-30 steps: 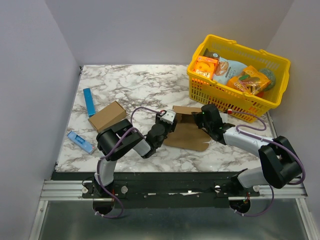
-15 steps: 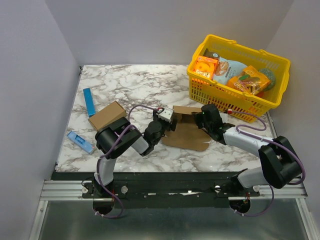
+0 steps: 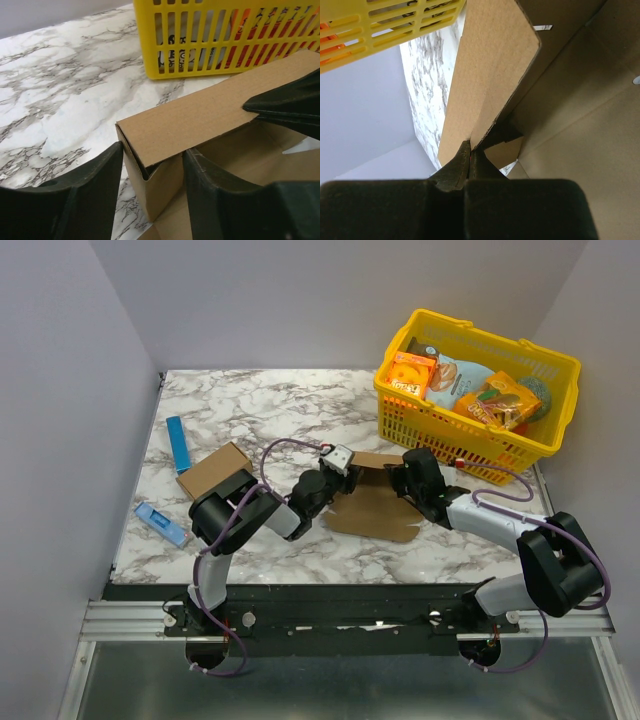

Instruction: Fold the paper box

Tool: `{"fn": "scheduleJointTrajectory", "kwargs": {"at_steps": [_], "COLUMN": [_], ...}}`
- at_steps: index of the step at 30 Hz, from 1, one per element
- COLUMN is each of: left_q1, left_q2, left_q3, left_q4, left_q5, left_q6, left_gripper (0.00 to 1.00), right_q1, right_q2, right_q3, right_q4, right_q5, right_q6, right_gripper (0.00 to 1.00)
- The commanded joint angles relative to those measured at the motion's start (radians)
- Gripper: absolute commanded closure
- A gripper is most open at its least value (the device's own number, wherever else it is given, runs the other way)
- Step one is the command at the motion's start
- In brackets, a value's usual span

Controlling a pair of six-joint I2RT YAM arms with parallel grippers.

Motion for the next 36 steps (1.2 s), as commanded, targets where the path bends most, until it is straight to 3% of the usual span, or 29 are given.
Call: {"fn": "scheduleJointTrajectory", "kwargs": {"at_steps": [1,9,13,16,17,22,26,32,36], "left_q1": [0.006,-0.014,-0.052,-0.075,-0.081,-0.147,-0.180,-0.200,-0.215], "left_q2": [0.012,0.002,-0.001,-0.004,-0.004,-0.012,-0.019,-0.048,-0.074], "left_q3": [0.023,0.027,0.007,-0.026,-0.042,-0.059,-0.048,-0.048,-0.045], "left_q4": [-0.041,-0.084,-0.050,-0.004,0.007,0.030,0.008,-0.068,-0.117], "left_q5": [0.017,-0.045,-0.186,-0.237,-0.255,-0.335,-0.391,-0.412,-0.409], "left_q6": [-0.009,0.034,0.087,0.146,0.156,0.233,0.273,0.238,0.232], "left_gripper": [0.47,0.59,0.68,0.77,0.81,0.85,0.90,0.96,1.00], "right_q1": [0.009,0.007,0.007,0.007,0.007,0.007,0.007,0.007,0.007], "right_q2": [0.023,0.010,0.000,-0.013,-0.014,-0.020,-0.020,-0.054,-0.091], "right_q3": [-0.035,-0.038,-0.026,-0.018,-0.015,-0.015,-0.018,-0.040,-0.050], "right_q4": [-0.178,-0.178,-0.178,-0.178,-0.178,-0.174,-0.155,-0.117,-0.083], "right_q5": [-0.005,-0.003,-0.006,-0.011,-0.014,-0.029,-0.039,-0.020,0.004], "right_q6": [-0.055,-0.056,-0.076,-0.107,-0.114,-0.120,-0.128,-0.151,-0.186], "right_gripper": [0.99,1.00,0.96,0.89,0.77,0.61,0.42,0.30,0.28]}}
